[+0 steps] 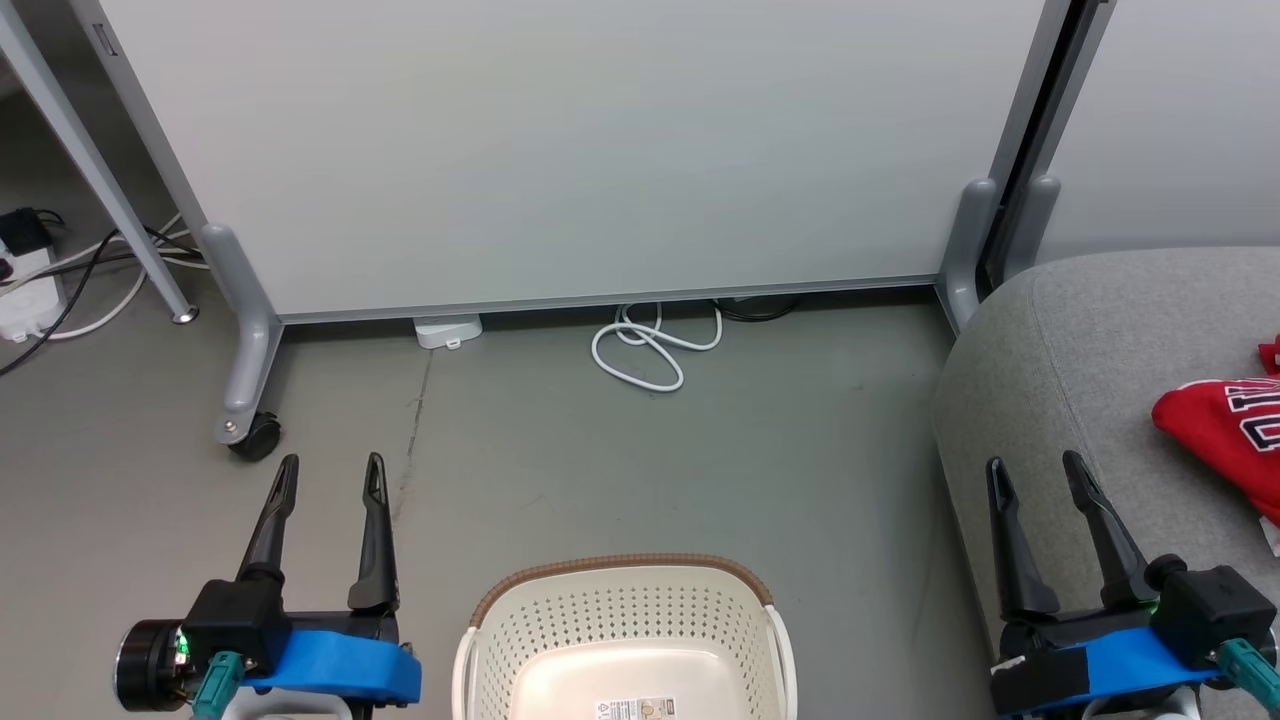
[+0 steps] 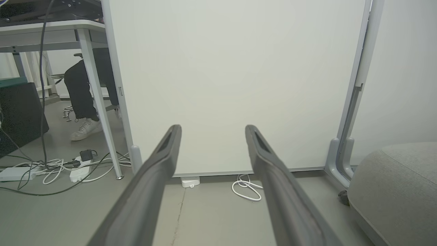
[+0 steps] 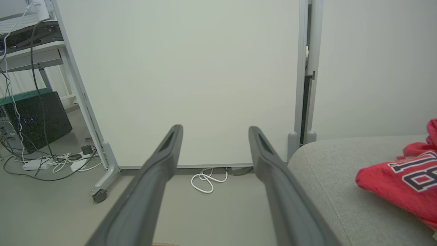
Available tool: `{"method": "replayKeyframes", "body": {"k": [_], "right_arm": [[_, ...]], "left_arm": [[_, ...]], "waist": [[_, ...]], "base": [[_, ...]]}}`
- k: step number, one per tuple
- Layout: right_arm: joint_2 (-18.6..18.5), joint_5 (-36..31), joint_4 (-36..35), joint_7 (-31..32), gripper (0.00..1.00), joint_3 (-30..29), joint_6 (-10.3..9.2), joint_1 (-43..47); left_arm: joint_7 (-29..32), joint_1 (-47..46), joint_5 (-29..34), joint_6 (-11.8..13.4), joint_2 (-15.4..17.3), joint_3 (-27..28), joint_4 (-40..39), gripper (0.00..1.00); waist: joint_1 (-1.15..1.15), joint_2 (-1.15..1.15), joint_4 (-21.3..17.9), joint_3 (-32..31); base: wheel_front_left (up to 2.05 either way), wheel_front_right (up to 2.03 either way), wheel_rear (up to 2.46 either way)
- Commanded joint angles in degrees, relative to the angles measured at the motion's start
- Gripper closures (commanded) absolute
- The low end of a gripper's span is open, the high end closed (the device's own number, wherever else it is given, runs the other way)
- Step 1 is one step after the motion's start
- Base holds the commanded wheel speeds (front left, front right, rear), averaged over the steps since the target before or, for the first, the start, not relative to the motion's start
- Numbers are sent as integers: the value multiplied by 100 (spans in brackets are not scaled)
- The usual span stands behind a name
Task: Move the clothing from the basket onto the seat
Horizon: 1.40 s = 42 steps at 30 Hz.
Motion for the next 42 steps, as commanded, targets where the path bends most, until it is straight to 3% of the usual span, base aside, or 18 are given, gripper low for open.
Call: {"method": "replayKeyframes", "body": {"k": [1, 11, 12, 16, 42], "right_arm": [[13, 31, -4, 7, 0, 8, 3, 75], [14, 72, 37, 8, 0, 25, 2, 61], [3, 56, 30, 1, 100, 25, 0, 8], [12, 83, 239, 23, 100, 29, 0, 60], [10, 2660, 377, 678, 100, -134, 0, -146]], "left_arm": [[-14, 32, 34, -15, -21, 33, 15, 0], [-14, -19, 69, -43, -79, 98, 39, 0], [1, 3, 61, -39, -89, 73, 49, 100], [49, 139, 29, -41, -134, 51, 260, 100], [711, -44, -2611, -218, -198, 388, 268, 100]], "waist": [[0, 0, 9, -5], [0, 0, 22, -16], [0, 0, 22, -17], [0, 0, 21, -17], [0, 0, -53, -1]], "base": [[0, 0, 0], [0, 0, 0], [0, 0, 0], [0, 0, 0], [0, 0, 0]]}}
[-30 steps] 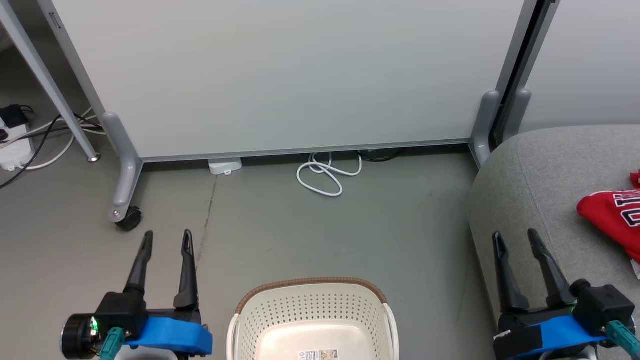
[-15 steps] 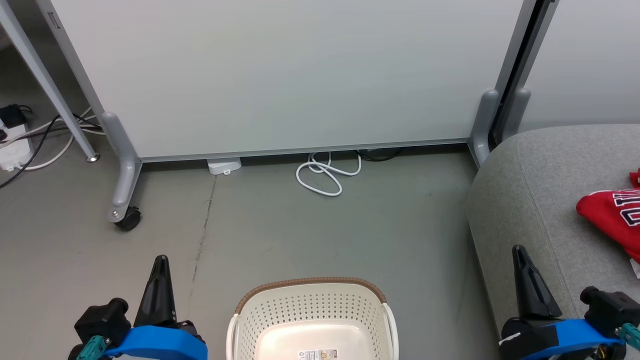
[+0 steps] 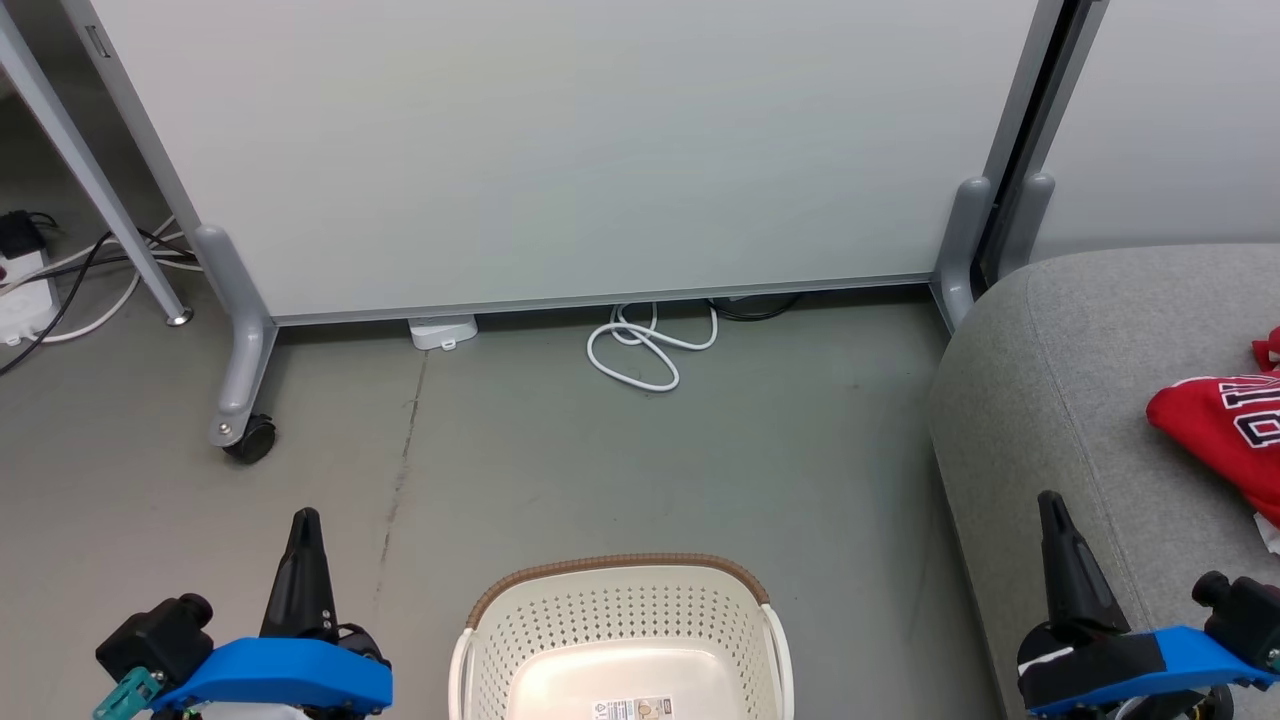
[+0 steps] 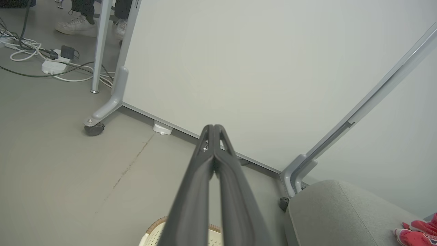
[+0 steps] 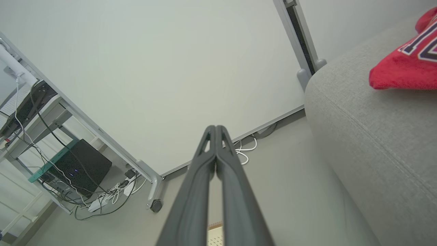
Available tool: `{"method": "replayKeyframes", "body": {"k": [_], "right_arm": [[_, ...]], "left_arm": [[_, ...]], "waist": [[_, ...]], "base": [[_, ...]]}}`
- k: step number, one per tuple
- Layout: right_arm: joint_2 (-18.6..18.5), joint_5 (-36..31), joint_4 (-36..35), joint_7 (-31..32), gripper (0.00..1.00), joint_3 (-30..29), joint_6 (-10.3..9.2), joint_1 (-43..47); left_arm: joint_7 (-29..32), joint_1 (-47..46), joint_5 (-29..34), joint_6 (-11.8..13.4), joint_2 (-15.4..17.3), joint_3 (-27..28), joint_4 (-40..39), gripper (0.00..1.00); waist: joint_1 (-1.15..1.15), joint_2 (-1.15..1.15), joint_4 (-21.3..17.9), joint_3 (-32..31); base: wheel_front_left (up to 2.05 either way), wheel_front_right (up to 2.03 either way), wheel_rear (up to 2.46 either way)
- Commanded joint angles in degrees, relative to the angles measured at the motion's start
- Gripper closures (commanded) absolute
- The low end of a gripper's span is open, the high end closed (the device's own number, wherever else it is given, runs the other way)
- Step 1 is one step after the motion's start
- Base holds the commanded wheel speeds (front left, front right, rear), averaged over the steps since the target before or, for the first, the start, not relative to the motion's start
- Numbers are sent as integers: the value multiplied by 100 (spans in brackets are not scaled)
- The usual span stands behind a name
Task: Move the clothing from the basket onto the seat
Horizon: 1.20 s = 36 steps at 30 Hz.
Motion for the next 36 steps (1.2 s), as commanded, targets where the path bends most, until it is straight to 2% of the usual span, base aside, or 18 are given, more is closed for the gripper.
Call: {"method": "replayKeyframes", "body": {"k": [1, 36], "right_arm": [[-12, 230, -62, 46, 100, -30, 0, -199], [-15, 2804, 87, 704, 100, -189, 2, -394]], "left_arm": [[43, -186, -230, -32, 8, 49, -90, 100], [705, -357, -2865, -216, -55, 384, -80, 100]], "waist": [[0, 0, -4, 1], [0, 0, -109, 24]], "base": [[0, 0, 0], [0, 0, 0]]}}
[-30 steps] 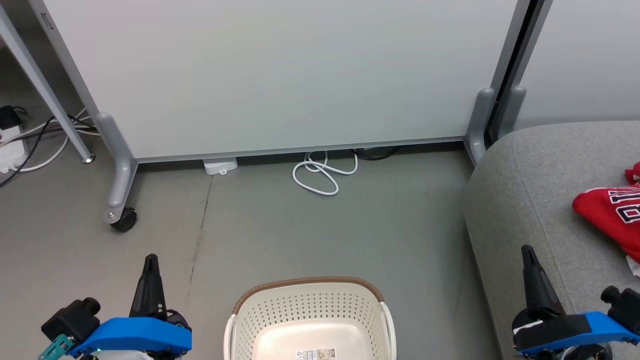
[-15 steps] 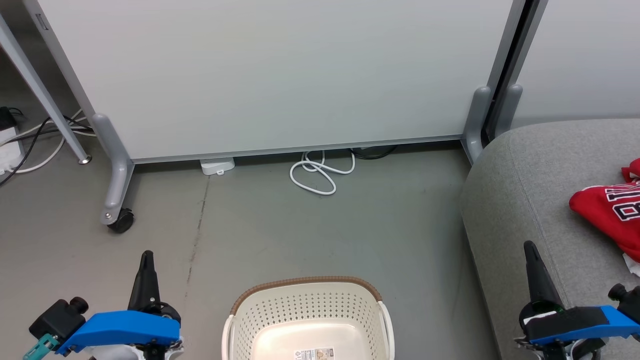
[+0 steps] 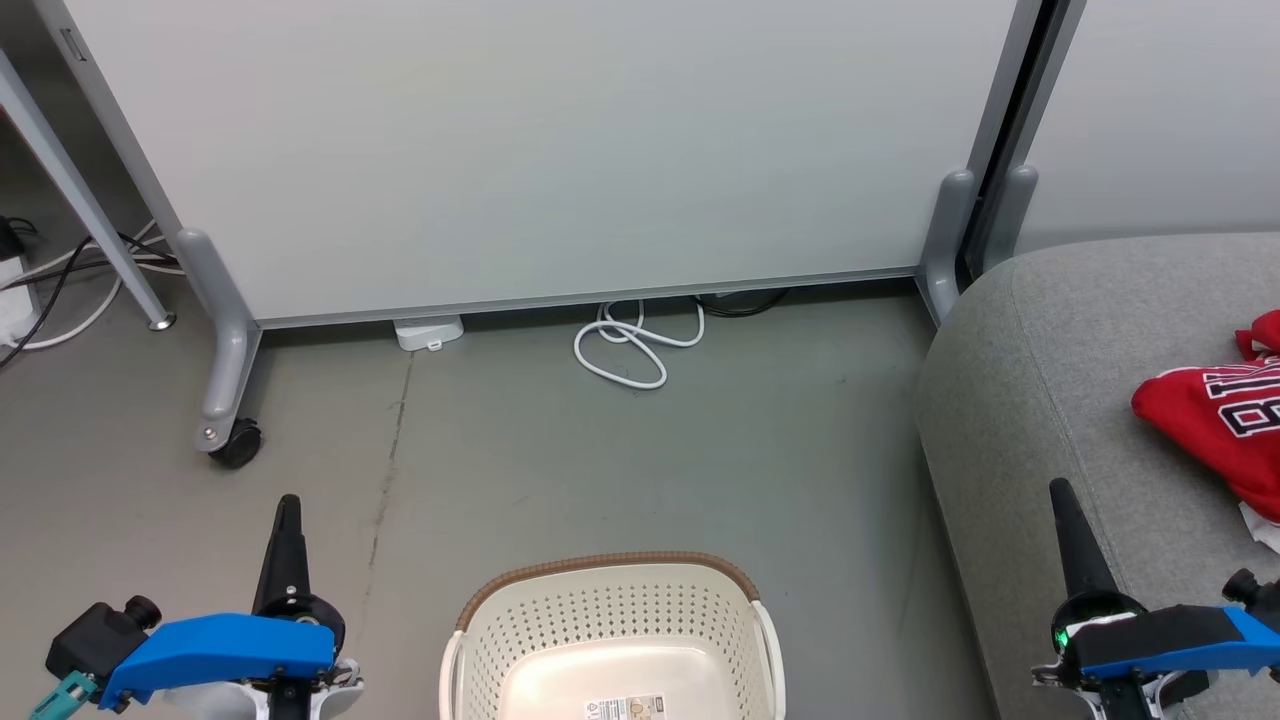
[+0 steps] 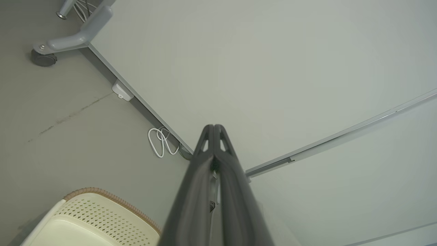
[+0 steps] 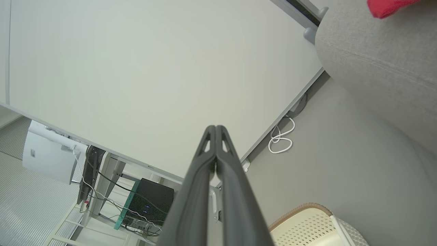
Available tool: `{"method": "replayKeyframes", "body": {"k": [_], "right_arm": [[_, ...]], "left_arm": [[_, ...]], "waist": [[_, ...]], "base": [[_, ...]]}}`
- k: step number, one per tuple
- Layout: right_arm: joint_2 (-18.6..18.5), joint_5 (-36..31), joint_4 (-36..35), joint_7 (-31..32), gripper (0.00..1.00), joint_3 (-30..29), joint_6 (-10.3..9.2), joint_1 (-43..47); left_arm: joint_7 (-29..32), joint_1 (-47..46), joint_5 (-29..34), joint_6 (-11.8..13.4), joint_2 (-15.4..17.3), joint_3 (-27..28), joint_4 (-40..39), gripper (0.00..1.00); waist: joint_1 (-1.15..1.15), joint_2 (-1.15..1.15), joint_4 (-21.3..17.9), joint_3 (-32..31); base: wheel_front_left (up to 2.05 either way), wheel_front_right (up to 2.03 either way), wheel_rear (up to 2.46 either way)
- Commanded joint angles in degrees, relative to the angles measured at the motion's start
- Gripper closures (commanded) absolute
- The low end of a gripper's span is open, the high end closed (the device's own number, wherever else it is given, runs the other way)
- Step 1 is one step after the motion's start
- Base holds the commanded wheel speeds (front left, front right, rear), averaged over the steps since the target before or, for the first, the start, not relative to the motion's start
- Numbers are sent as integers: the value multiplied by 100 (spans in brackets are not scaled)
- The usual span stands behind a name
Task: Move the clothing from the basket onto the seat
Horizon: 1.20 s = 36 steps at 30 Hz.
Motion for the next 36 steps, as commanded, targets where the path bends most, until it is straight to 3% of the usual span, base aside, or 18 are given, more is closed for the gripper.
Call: {"method": "replayKeyframes", "body": {"k": [1, 36], "right_arm": [[-14, 206, -31, 54, 100, -26, 3, -148], [-17, 2047, 80, 535, 100, -139, 4, -281]], "left_arm": [[49, -140, -194, -50, 14, 43, -69, 100], [530, -260, -2081, -178, -39, 287, -54, 100]], "waist": [[0, 0, -5, 1], [0, 0, -110, 24]], "base": [[0, 0, 0], [0, 0, 0]]}}
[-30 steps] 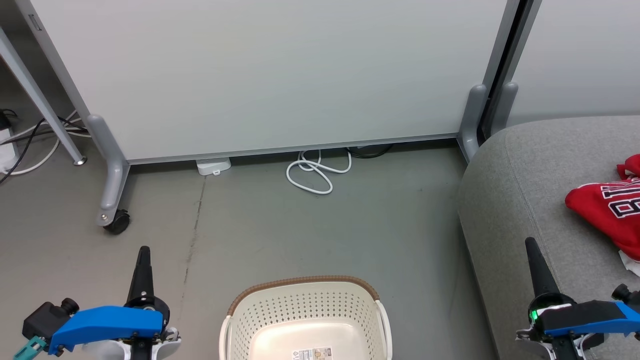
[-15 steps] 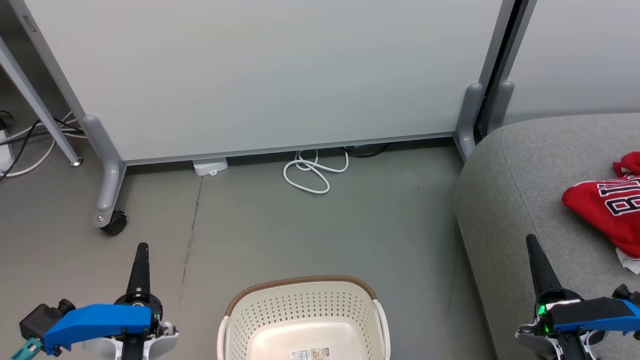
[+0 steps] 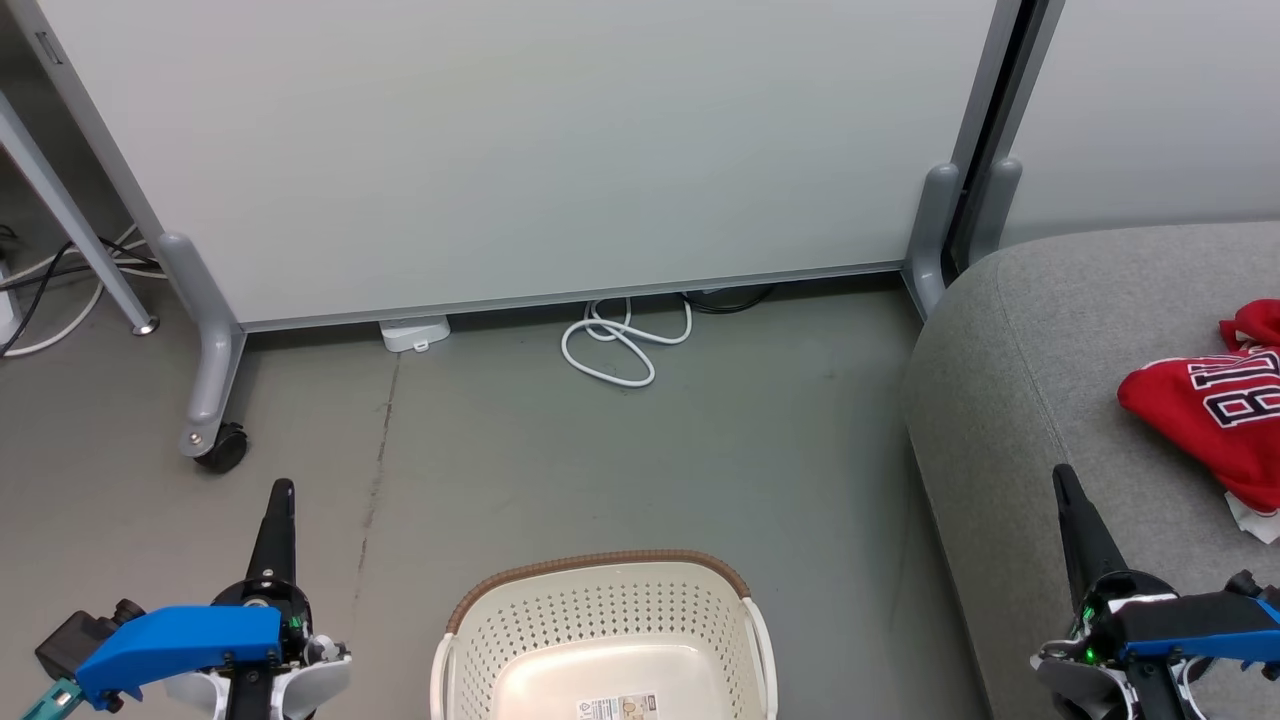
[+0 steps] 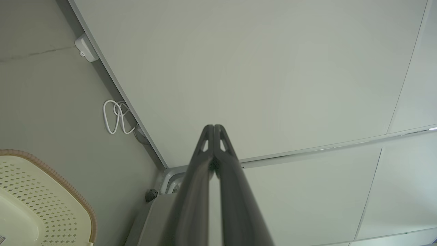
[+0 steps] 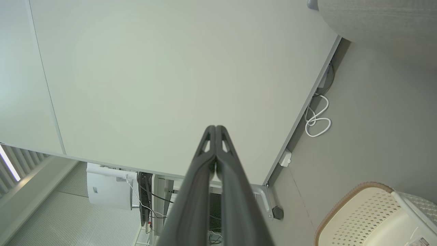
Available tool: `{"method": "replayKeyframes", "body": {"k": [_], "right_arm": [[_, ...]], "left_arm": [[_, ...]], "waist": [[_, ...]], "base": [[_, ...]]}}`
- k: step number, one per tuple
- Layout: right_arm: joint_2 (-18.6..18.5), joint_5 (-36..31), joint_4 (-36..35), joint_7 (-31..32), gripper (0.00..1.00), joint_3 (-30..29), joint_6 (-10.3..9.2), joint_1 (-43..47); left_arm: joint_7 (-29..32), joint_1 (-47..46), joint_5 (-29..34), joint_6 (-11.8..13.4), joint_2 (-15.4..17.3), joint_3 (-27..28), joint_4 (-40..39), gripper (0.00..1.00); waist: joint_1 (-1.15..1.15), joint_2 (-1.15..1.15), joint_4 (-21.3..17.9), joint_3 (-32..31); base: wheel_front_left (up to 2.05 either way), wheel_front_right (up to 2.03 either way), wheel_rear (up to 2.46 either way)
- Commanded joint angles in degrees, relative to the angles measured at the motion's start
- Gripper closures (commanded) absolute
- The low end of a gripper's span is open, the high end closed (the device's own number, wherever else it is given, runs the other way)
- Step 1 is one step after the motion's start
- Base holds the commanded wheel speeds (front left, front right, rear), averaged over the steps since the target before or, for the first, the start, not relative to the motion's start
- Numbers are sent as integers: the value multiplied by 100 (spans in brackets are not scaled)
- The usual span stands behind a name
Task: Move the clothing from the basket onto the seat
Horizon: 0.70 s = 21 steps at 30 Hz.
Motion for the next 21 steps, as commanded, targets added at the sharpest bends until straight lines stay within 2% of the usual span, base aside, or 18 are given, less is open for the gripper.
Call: {"method": "replayKeyframes", "body": {"k": [1, 21], "right_arm": [[-17, 166, -11, 58, 100, -19, 4, -118], [-17, 965, 45, 262, 100, -68, 4, -165]], "left_arm": [[52, -114, -163, -40, -3, 47, -44, 100], [256, -157, -977, -98, -25, 145, -34, 100]], "waist": [[0, 0, -7, 1], [0, 0, -64, 14]], "base": [[0, 0, 0], [0, 0, 0]]}}
